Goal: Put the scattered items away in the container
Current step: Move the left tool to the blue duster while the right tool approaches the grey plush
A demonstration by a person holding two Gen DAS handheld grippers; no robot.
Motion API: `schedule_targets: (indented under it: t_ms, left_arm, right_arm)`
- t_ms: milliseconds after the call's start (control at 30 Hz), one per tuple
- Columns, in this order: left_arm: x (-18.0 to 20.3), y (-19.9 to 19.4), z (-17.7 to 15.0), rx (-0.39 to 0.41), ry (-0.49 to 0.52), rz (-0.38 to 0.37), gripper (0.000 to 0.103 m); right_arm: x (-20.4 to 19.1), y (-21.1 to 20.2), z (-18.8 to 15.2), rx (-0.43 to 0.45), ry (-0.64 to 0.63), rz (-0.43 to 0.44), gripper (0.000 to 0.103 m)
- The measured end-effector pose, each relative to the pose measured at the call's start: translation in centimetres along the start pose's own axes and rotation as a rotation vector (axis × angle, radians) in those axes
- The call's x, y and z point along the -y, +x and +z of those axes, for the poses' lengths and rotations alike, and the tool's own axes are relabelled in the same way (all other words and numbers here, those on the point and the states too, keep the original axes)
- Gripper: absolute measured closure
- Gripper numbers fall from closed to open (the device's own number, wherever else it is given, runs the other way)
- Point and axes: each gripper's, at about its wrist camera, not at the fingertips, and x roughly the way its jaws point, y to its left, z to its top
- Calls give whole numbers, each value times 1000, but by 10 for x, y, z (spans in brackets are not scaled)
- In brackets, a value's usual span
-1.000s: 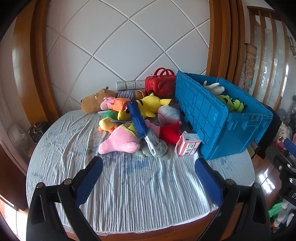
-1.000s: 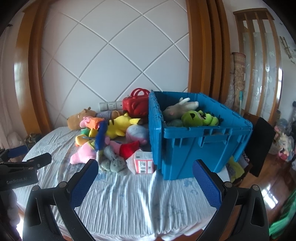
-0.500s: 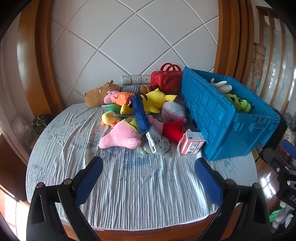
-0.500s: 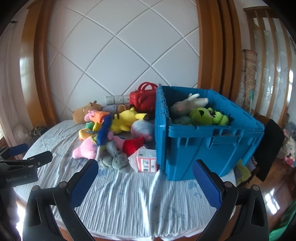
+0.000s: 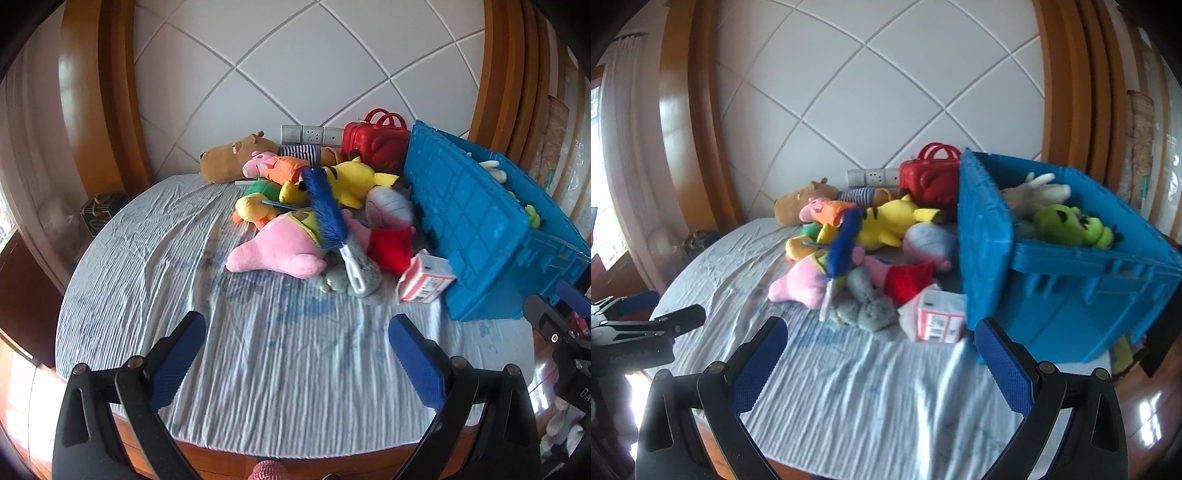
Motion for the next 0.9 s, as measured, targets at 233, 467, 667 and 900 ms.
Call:
schedule_targets:
  t_ms: [233,467,667,900]
  left_arm:
    - [-41,50,34,-32,14,-26,2]
    - [-74,105,60,-85,40,-51,2]
    - [-78,145,64,-150,61,-72,2]
    - [-62,184,63,-212,42,-55,4]
  right_arm:
    - [-31,55,22,-37,23,-31,0]
    - [-52,104,34,-86,66,-77,0]
    - [-54,137,33,-150,90,-108,0]
    - [-45,166,38,-192,64,-92,0]
